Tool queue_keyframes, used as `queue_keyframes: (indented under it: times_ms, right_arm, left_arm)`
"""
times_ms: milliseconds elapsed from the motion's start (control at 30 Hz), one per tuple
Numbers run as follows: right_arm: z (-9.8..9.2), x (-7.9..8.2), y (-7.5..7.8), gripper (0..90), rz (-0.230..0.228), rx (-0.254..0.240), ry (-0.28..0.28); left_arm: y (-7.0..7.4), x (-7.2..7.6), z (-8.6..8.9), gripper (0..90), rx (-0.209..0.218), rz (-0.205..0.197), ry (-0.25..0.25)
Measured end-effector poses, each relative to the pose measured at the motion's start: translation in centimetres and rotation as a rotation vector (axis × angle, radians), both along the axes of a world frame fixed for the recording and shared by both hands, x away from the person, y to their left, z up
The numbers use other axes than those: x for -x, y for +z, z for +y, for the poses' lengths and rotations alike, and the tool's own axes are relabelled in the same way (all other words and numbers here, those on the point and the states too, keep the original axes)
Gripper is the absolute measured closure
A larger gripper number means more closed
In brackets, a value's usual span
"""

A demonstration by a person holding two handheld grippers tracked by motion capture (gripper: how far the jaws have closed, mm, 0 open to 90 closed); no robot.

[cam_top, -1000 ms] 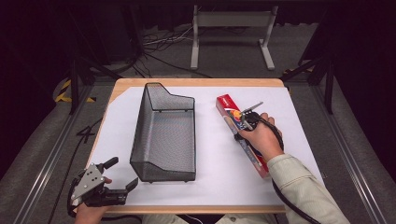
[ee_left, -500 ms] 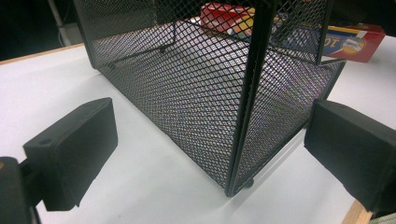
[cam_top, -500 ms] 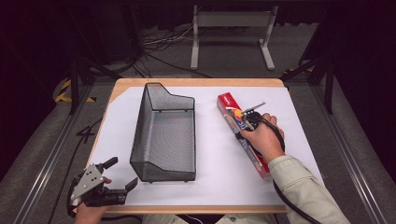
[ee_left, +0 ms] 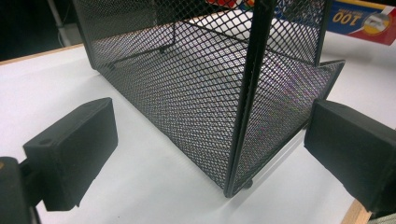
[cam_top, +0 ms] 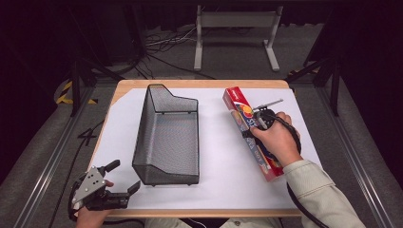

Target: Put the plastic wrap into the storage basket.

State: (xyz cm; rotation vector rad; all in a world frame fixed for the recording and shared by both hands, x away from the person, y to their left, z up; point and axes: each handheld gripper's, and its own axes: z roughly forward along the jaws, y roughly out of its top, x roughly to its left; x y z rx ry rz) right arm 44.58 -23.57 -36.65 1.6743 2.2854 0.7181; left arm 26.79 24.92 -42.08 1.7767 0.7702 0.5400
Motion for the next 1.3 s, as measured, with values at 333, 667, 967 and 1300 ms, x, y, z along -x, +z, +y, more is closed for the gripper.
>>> queue_keyframes:
  times_ms: [333,667,967,1300]
  right_arm:
    - [0.5,2.0,2.9,39.9,-0.031,-0.040,0.017]
    - [1.7,3.7,4.5,39.9,-0.088,-0.104,0.070]
    - [4.9,4.6,5.9,39.9,-0.078,-0.170,0.134]
    - [7.7,5.5,7.6,39.8,-0.063,-0.231,0.198]
  left_arm:
    - [0.0,0.0,0.0,3.5,0.001,0.001,0.000]
    - [0.0,0.0,0.0,3.5,-0.002,0.004,-0.002]
    - [0.0,0.0,0.0,3.5,-0.003,0.001,-0.002]
    - [0.0,0.0,0.0,3.5,-0.002,0.000,-0.004]
